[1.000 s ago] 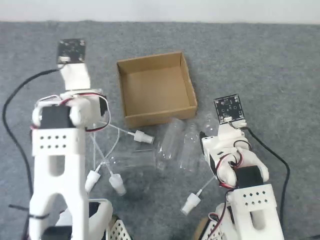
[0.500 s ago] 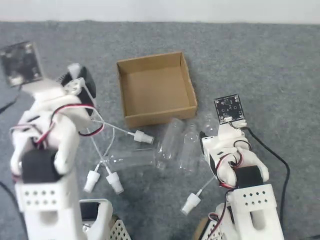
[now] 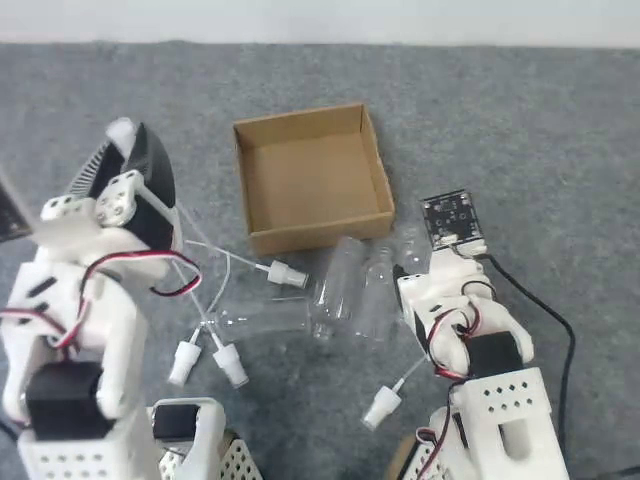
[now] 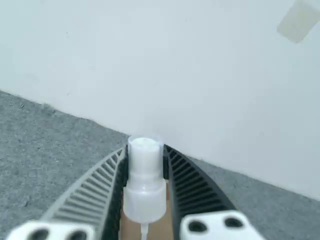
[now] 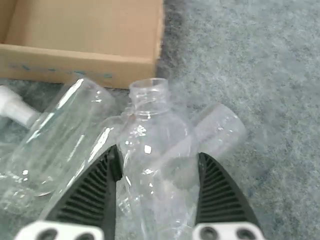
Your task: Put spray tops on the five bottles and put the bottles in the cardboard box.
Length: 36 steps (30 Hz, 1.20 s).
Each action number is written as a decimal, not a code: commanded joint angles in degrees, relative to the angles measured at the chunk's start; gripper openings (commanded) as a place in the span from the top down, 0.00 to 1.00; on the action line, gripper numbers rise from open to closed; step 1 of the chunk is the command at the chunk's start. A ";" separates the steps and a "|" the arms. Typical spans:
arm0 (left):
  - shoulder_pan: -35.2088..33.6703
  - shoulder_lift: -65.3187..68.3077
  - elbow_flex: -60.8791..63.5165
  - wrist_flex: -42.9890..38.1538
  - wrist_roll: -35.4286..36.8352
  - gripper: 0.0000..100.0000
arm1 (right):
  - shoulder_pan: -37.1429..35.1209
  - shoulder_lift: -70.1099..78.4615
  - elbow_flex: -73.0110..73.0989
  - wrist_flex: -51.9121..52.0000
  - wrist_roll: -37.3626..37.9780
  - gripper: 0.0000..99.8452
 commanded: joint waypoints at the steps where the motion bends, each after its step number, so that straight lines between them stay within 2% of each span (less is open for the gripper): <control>1: 0.00 -2.99 -2.07 -1.85 1.23 0.99 | -2.68 -1.27 0.44 -2.59 -0.62 0.96; 6: 0.09 -5.36 1.10 -3.78 4.40 0.99 | -2.77 -1.27 0.35 -4.09 -0.62 0.96; 13: -0.35 -12.48 14.37 -16.88 7.47 0.99 | -2.77 -1.27 0.09 -8.57 -0.35 0.96; 19: 0.00 -19.25 21.23 -22.59 11.69 0.99 | -2.77 -1.36 -0.09 -10.68 -0.18 0.96; 30: -0.35 -28.13 26.86 -22.86 17.32 0.99 | -3.30 -1.36 -3.34 -15.43 -0.09 0.96; 36: -0.35 -34.37 29.93 -22.68 17.58 0.99 | -11.65 -1.27 -5.01 -15.43 -0.09 0.96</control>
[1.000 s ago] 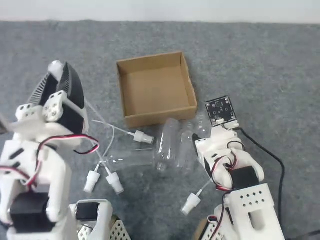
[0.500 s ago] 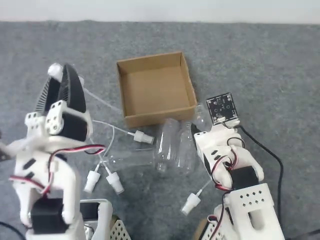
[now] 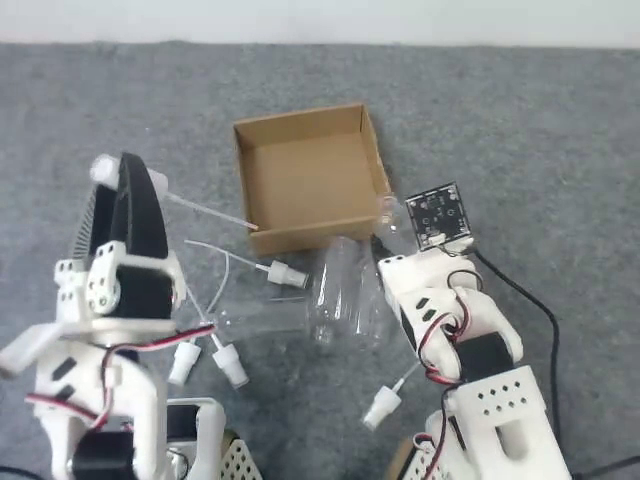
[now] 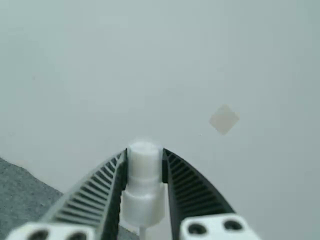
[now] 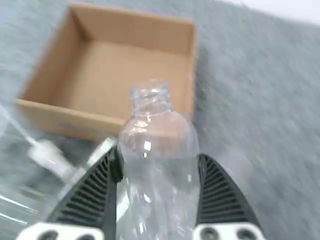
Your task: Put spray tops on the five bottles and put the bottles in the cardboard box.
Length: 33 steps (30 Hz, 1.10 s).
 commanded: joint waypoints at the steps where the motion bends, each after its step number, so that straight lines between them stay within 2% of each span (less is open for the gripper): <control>1: -0.26 -4.92 1.27 -1.67 0.88 0.99 | -7.34 -1.27 -5.10 -1.63 -0.09 0.96; 6: -0.26 -9.41 4.97 -1.85 0.88 0.99 | -11.56 -1.19 -4.75 -6.81 0.35 0.96; 8: -0.26 -10.81 5.41 -1.93 0.88 0.99 | -11.74 -1.19 -4.75 -8.84 2.73 0.96; 16: -0.26 -11.69 6.29 -1.85 2.46 0.99 | -16.22 -1.27 -1.14 -10.86 4.40 0.96; 20: -0.26 -11.69 6.29 -1.85 5.10 0.99 | -17.10 -1.27 2.55 -16.84 5.10 0.96; 26: -0.26 -11.69 6.46 -1.85 5.27 0.99 | -20.18 -1.27 9.85 -27.03 11.60 0.96; 33: -0.26 -11.69 6.64 -1.58 5.36 0.99 | -21.14 -1.27 13.10 -33.54 12.84 0.96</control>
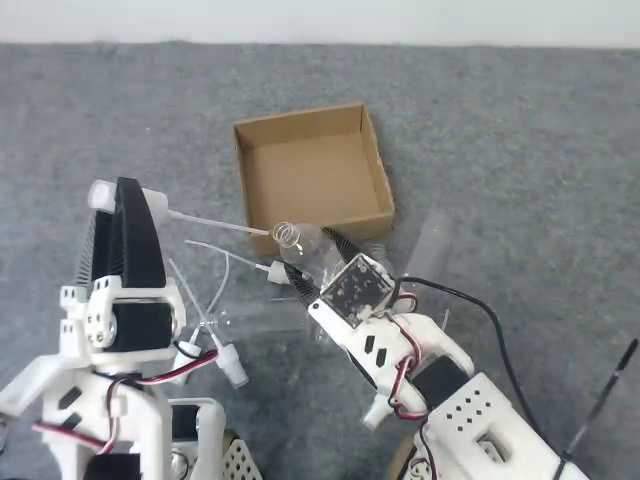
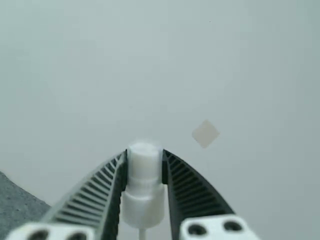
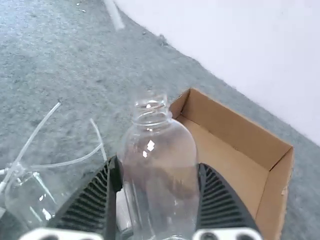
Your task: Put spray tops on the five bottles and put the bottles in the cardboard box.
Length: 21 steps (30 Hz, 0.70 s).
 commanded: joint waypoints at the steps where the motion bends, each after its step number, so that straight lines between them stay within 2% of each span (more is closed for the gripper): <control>1: -0.35 -1.05 1.10 -1.76 0.53 0.99 | -0.57 -1.27 -0.70 -3.82 1.41 0.96; 5: -0.35 -1.05 2.77 -2.02 0.53 0.99 | -0.57 -1.27 -0.53 -3.91 1.41 0.96; 14: -0.35 -1.05 9.01 -9.58 0.26 0.99 | -3.56 -1.27 -0.44 -3.91 1.49 0.96; 21: 0.09 -1.05 10.07 -8.79 0.26 0.99 | -3.38 -1.27 -0.44 -3.91 1.49 0.96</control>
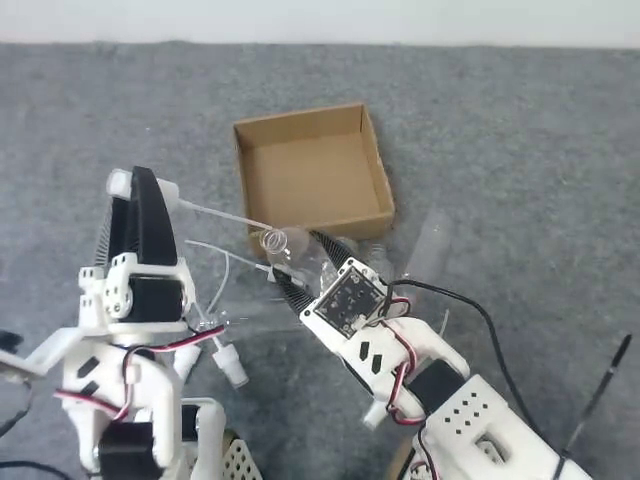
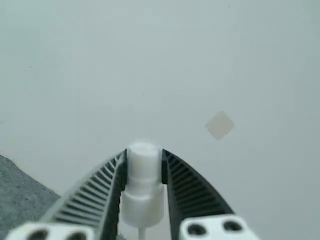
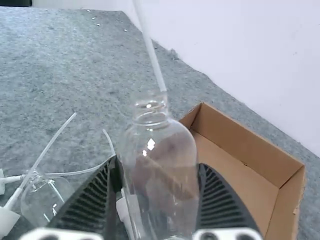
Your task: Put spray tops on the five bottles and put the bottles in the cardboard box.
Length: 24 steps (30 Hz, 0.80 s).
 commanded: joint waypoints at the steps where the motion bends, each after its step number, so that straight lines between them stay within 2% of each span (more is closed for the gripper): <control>1: 0.26 -1.05 0.04 -0.53 0.09 0.99 | -0.40 -1.27 -0.62 -1.71 0.88 0.96; 18: -0.18 -1.05 -3.12 0.62 0.00 0.99 | -0.31 -1.27 -0.62 -1.36 0.88 0.96; 24: -0.26 -1.14 -6.81 4.84 0.00 0.99 | -0.31 -0.84 -0.18 -1.63 0.88 0.96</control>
